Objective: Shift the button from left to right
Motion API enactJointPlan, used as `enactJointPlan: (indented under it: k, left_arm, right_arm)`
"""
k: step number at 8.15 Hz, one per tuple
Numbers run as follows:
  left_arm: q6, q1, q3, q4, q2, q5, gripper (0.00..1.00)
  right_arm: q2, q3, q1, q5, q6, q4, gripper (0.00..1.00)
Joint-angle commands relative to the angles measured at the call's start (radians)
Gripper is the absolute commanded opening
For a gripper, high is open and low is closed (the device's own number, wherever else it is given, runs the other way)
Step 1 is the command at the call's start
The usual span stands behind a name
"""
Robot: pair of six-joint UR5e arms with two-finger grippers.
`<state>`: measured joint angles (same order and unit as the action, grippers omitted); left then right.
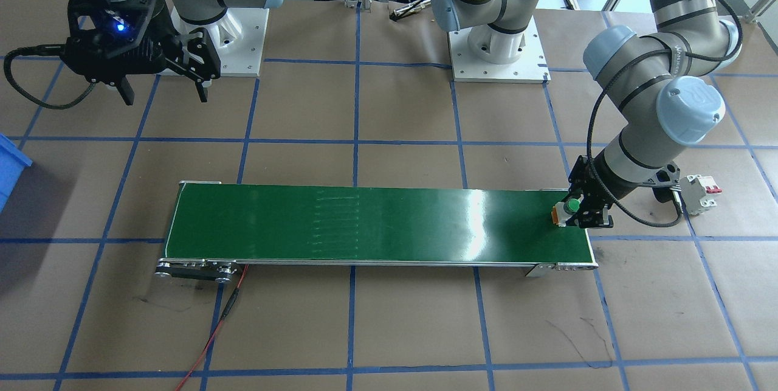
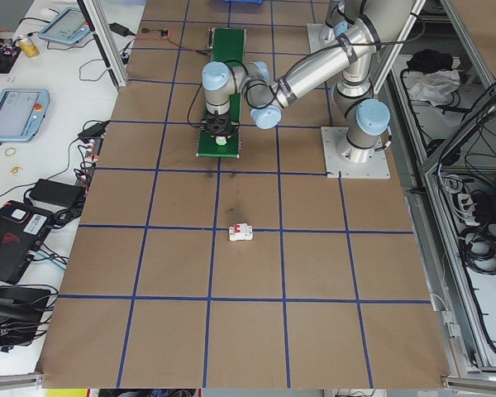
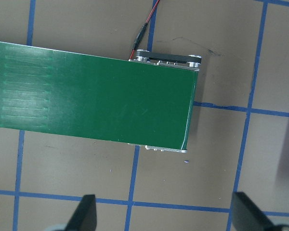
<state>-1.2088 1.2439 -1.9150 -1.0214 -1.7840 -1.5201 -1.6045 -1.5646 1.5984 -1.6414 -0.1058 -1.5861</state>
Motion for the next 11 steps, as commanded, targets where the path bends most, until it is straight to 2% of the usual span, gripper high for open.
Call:
enactJointPlan:
  k: [1,5,7,9,10,11]
  left_arm:
    - [0.029,0.0,-0.001,0.001,-0.003,-0.008,1.0]
    - [0.034,0.002,0.001,0.003,0.005,-0.009,1.0]
    - [0.262,0.018,0.002,0.012,0.02,0.001,1.0]
    - [0.343,0.04,0.007,-0.003,0.012,0.0,1.0]
    - [0.497,0.06,0.007,-0.017,0.017,-0.009,1.0]
    - [0.579,0.081,0.01,-0.041,0.02,-0.015,1.0]
  right_arm:
    - [0.0,0.0,0.0,0.0,0.0,0.0,1.0]
    - [0.0,0.0,0.0,0.0,0.0,0.0,1.0]
    - [0.011,-0.026,-0.002,0.034,-0.011,-0.011,1.0]
    - [0.031,-0.067,-0.017,0.051,0.004,-0.072,1.0]
    - [0.046,-0.081,-0.037,0.064,-0.003,-0.08,1.0]
    - [0.09,-0.101,-0.049,0.107,-0.006,-0.107,1.0]
